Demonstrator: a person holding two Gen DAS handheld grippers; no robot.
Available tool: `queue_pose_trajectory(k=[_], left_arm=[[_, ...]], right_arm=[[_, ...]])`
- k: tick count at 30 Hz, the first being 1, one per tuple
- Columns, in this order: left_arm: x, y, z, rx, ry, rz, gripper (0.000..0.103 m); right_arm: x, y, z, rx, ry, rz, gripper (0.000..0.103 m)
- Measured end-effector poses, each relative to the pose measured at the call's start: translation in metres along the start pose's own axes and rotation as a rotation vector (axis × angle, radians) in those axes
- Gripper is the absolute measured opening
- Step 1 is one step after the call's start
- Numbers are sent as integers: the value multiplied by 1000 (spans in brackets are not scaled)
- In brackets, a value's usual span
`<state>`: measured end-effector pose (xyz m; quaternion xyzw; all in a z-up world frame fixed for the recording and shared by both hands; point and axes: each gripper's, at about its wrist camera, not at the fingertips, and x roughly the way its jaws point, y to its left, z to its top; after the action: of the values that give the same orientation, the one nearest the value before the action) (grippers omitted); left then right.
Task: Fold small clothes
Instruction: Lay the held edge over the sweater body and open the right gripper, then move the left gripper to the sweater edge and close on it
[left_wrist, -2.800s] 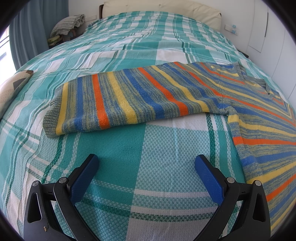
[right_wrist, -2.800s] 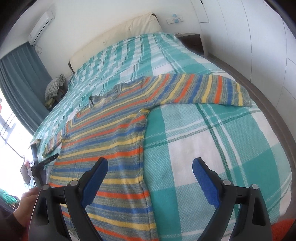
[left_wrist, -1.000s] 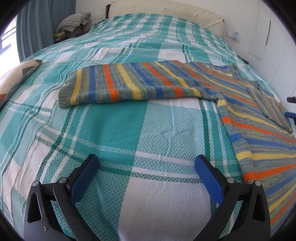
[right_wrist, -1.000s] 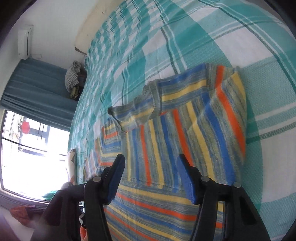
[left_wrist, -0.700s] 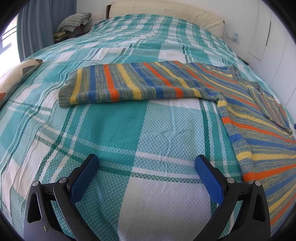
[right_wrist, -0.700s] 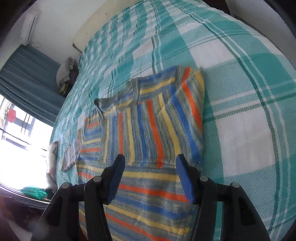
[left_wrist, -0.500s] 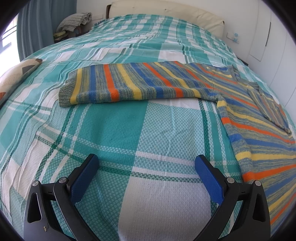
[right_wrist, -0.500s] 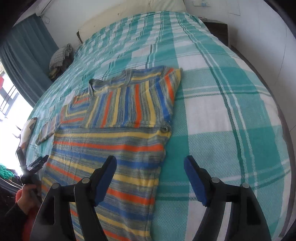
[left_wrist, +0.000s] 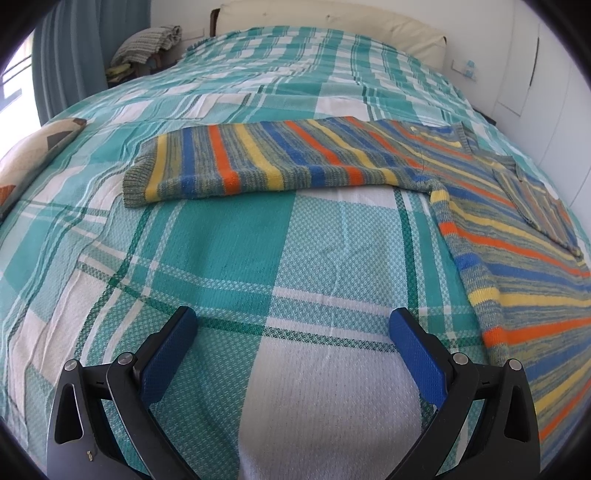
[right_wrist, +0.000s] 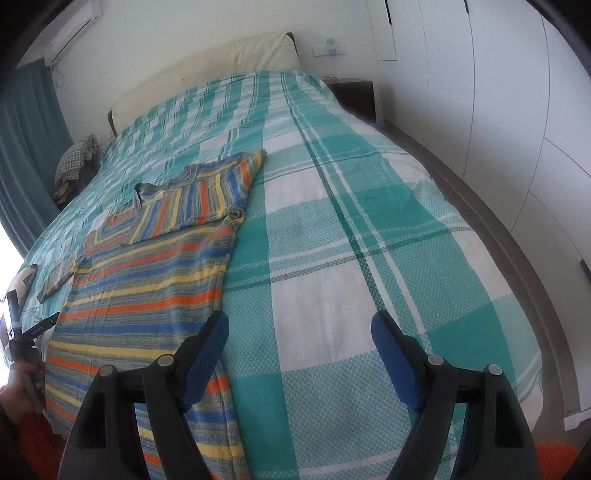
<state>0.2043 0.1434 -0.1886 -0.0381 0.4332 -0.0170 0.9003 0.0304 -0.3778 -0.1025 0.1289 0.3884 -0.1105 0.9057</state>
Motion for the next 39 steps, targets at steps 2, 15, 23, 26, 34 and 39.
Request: queue_pose_trajectory(k=[2,15,23,26,34,39], left_arm=[[-2,0,-3,4,3,1,103],[-4,2,-8,-2,-9,-16,103],[-4,2,-8,-1,-8,-14,103],[-4,2,-8,-2,-6,-12,103],[-47,56,45,-153,-62,-112,102],[-10,148,93,-496,18,-159,101]], right_arm=[[2,8,-3,-21,2,7,79],[6,41,-13,-158,-2,23,79],[7,44,-15,-171,9,27,79],[7,45,-16,-173,13,32,79],[3,40,-14,-149,-3,42,79],[13,40,-13,-135,22,54,79]])
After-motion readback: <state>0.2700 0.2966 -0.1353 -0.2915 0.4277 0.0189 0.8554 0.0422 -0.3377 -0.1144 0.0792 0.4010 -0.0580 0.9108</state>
